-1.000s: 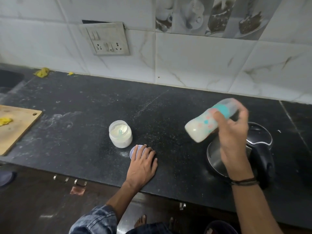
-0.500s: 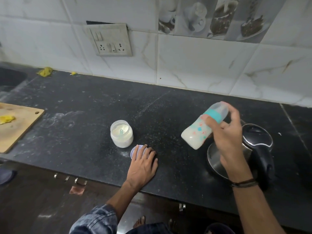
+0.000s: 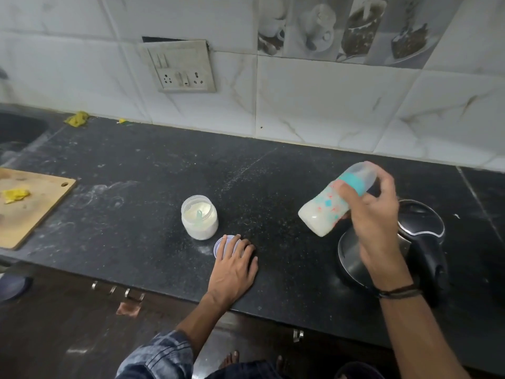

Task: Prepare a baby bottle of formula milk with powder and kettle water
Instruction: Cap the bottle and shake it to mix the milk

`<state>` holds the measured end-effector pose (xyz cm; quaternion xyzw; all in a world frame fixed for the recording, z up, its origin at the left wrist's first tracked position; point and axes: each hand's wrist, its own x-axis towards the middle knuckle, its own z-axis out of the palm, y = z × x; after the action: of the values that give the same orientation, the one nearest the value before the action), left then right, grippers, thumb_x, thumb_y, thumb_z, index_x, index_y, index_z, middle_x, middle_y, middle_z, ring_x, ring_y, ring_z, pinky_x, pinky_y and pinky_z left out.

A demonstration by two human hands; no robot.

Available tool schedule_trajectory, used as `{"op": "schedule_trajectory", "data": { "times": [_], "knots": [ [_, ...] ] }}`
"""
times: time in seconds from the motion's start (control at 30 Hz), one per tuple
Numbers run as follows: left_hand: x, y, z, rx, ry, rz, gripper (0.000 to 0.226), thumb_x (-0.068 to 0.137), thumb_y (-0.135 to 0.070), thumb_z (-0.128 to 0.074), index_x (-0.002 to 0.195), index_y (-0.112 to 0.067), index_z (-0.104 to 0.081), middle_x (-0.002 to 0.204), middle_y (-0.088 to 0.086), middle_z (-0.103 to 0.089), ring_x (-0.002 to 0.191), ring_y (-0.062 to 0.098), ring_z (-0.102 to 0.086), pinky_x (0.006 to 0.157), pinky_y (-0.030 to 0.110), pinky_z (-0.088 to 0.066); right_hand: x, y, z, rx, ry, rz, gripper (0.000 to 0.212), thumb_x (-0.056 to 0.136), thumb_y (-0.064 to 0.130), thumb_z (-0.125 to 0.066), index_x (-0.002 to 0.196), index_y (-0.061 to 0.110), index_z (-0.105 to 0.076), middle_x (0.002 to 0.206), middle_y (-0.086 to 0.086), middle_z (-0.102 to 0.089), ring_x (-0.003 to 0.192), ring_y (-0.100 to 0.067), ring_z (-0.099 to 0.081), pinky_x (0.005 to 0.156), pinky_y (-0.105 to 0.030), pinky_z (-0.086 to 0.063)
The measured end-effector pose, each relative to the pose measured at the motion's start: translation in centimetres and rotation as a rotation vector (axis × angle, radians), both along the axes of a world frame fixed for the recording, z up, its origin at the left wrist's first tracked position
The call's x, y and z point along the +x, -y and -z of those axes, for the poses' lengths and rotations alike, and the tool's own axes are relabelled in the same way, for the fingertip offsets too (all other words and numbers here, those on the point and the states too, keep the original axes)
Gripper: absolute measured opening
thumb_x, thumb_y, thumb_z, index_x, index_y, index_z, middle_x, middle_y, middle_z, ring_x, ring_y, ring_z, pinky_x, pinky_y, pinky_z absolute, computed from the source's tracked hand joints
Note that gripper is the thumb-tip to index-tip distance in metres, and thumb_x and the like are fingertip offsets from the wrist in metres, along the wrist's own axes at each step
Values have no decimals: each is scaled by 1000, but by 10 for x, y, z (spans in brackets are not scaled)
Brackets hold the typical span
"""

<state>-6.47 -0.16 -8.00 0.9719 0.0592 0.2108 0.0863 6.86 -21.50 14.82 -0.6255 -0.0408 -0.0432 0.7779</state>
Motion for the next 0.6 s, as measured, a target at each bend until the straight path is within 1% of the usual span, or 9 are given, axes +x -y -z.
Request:
{"op": "schedule_trajectory", "data": {
  "times": [0.03, 0.13, 0.27, 0.33, 0.4, 0.43, 0.47, 0.53, 0.6],
  "knots": [
    [0, 0, 0, -1, 2, -1, 28, 103, -38, -51, 116, -19, -66, 121, -1, -62, 131, 27, -52, 124, 51, -27, -1, 1, -2, 17, 2, 14, 53, 80, 20, -85, 120, 38, -55, 99, 2, -80, 82, -12, -77, 54, -24, -57],
    [2, 1, 0, -1, -1, -10, 28, 103, -38, -51, 116, -19, -66, 121, -1, -62, 131, 27, -52, 124, 51, -27, 5, 6, -7, 150, 28, 168, 64, 77, 31, -84, 130, 26, -50, 116, -6, -74, 85, -12, -76, 53, -26, -56],
    [0, 0, 0, 5, -4, 0, 29, 103, -38, -51, 116, -18, -66, 122, -1, -63, 131, 28, -53, 124, 51, -26, -1, 2, 2, -36, -1, -19, 56, 78, 20, -85, 124, 34, -54, 91, 13, -79, 80, -8, -77, 54, -23, -57],
    [1, 0, -3, 1, -8, -9, 28, 102, -38, -52, 116, -19, -66, 121, -1, -63, 130, 27, -53, 124, 51, -27, -3, 3, 1, 37, -7, 44, 56, 78, 22, -84, 125, 31, -54, 94, 13, -78, 81, -7, -76, 54, -24, -57],
    [2, 2, -4, -2, -17, -13, 28, 102, -38, -52, 116, -19, -67, 121, -1, -63, 131, 27, -52, 124, 52, -28, 0, 6, -2, 174, -51, 158, 63, 75, 37, -82, 130, 25, -51, 107, 6, -76, 86, -8, -77, 55, -25, -56],
    [1, 2, -4, 2, -19, -16, 27, 102, -38, -52, 116, -19, -67, 121, -1, -63, 131, 27, -52, 123, 53, -29, 1, 4, -3, 182, -77, 169, 66, 74, 40, -81, 130, 25, -51, 110, 5, -75, 88, -8, -77, 56, -25, -56],
    [0, 2, -3, 6, -22, -14, 28, 102, -38, -52, 116, -19, -67, 121, -1, -63, 131, 27, -53, 123, 53, -30, -1, 3, -2, 139, -90, 147, 63, 76, 38, -82, 129, 26, -52, 106, 9, -75, 87, -8, -77, 55, -25, -56],
    [-1, 0, -4, 7, -16, -7, 28, 102, -38, -52, 116, -19, -67, 121, -1, -63, 131, 27, -53, 123, 53, -30, -5, 2, 8, 13, -67, 74, 53, 83, 21, -83, 127, 26, -55, 93, 17, -77, 83, -10, -77, 55, -24, -56],
    [-1, 1, -6, 2, -11, -13, 28, 102, -38, -53, 116, -19, -67, 121, 0, -64, 131, 27, -53, 123, 53, -31, -8, 3, 6, 60, -15, 99, 54, 84, 14, -82, 129, 23, -53, 94, 15, -77, 82, -8, -76, 56, -24, -57]
  ]
}}
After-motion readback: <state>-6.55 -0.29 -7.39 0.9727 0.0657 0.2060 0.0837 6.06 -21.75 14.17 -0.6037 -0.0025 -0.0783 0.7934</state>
